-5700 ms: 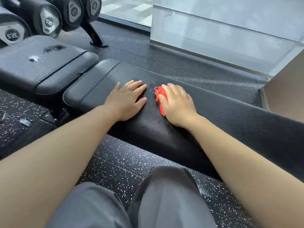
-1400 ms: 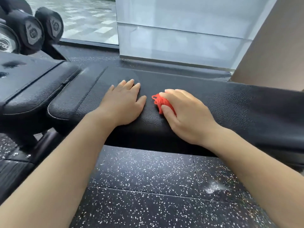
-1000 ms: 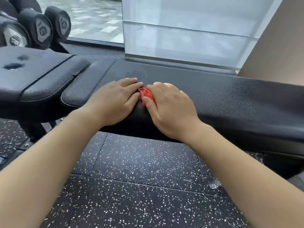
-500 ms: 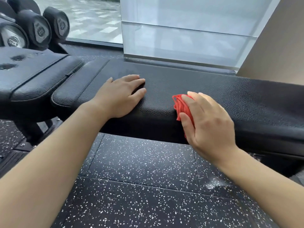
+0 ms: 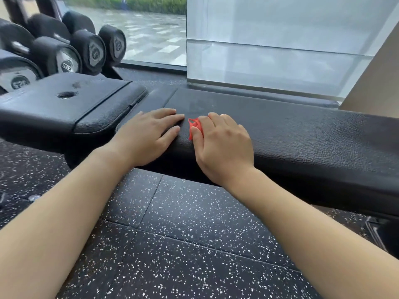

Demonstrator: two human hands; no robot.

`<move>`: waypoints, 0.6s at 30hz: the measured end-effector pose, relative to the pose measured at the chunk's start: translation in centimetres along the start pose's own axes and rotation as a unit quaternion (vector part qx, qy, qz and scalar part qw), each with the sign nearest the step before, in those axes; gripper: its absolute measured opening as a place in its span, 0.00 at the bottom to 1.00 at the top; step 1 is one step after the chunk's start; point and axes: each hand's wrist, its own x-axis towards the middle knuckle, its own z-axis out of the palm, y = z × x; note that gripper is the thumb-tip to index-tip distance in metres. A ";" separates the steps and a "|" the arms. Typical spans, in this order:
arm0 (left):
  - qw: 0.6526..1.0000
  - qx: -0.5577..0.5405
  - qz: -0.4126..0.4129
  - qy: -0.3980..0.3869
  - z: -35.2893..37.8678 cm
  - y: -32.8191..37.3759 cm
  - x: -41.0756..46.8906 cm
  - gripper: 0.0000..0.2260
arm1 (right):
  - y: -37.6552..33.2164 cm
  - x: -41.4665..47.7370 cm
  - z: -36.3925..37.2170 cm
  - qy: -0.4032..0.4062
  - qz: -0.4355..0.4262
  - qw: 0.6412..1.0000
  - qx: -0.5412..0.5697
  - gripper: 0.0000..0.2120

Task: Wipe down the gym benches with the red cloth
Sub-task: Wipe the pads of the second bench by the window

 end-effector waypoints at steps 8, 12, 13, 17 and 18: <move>1.000 -0.006 -0.023 0.008 0.3 -0.4 1.0 0.27 | 1.7 -2.6 -0.6 0.051 -0.027 0.998 0.018 0.24; 1.000 -0.012 -0.015 0.000 0.3 -0.7 1.2 0.28 | 1.0 -2.4 -0.3 0.045 -0.001 0.999 -0.007 0.24; 1.000 -0.014 -0.013 -0.001 0.3 -0.9 1.0 0.28 | 0.6 -2.1 -0.1 0.037 0.007 0.999 -0.010 0.24; 1.000 -0.012 -0.020 -0.001 -0.1 -2.2 0.0 0.28 | -1.2 -0.6 0.6 0.013 0.014 1.000 -0.012 0.26; 1.000 -0.018 -0.023 0.001 -0.3 -2.5 -0.3 0.27 | -1.7 -0.2 0.8 0.009 0.013 1.000 -0.011 0.26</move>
